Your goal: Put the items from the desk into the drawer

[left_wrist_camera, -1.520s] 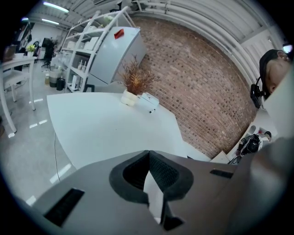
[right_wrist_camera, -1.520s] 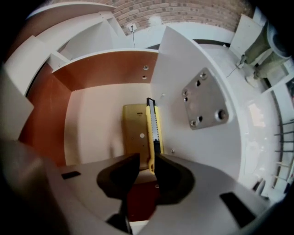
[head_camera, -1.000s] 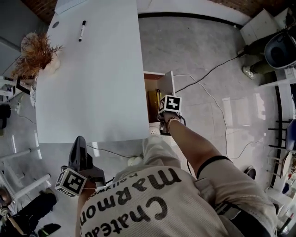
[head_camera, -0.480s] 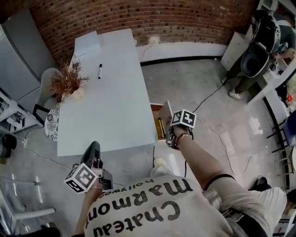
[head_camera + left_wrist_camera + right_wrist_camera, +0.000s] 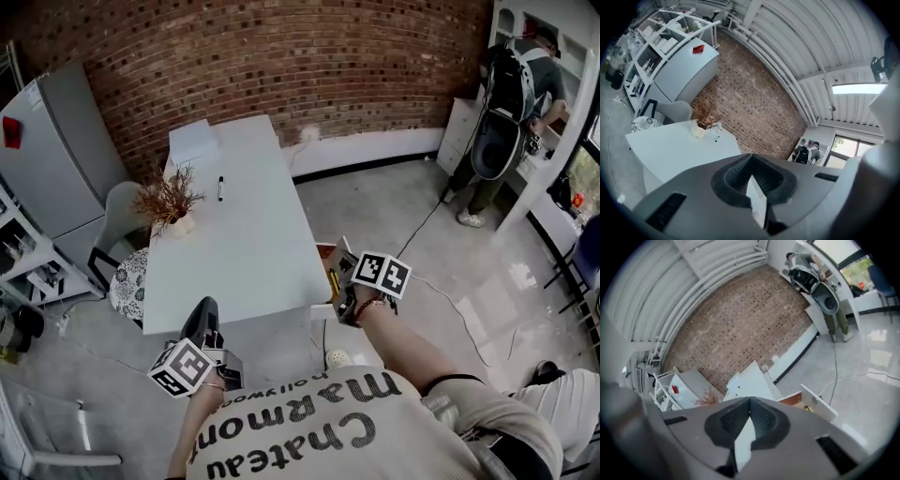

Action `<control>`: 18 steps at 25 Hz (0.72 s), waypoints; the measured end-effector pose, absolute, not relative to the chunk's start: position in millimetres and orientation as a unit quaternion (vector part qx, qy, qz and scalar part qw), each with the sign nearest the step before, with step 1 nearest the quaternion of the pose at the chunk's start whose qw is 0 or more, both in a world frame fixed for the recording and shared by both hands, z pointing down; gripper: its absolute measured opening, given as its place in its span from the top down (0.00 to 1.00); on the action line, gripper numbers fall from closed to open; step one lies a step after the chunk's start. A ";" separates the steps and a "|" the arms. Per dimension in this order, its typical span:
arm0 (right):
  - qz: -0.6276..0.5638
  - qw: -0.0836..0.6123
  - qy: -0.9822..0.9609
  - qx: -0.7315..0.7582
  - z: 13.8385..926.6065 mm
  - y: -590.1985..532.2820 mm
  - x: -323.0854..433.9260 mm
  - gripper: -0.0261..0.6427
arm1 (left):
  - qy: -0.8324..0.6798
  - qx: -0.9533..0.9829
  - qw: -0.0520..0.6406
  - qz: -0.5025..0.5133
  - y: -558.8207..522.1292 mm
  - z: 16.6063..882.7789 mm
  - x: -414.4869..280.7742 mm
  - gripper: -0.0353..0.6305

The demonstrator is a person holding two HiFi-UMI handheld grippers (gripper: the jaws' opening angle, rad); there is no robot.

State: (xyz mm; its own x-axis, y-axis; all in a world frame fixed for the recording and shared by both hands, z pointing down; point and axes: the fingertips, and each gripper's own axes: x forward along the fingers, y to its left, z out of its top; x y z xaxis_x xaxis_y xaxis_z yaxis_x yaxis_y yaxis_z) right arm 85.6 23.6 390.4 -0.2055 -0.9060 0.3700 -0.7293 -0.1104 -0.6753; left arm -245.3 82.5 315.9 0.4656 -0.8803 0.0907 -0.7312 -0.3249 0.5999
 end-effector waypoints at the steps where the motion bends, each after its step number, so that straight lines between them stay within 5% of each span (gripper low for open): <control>1: -0.398 0.115 0.666 -0.620 382.3 30.0 78.7 0.96 | -0.500 0.806 0.291 -0.129 86.8 313.4 -246.7 0.94; 18: -0.269 0.044 0.785 -0.556 312.7 82.5 21.9 0.96 | -0.489 0.823 0.254 -0.137 131.5 289.0 -219.2 0.94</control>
State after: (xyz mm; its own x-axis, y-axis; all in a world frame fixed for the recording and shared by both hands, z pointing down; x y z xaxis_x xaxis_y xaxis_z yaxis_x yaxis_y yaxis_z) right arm 21.9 82.5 312.7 -0.3784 -0.8967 0.2298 -0.8494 0.2377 -0.4712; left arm -219.2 131.5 289.0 0.4845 -0.8745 0.0233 -0.7356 -0.3928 0.5518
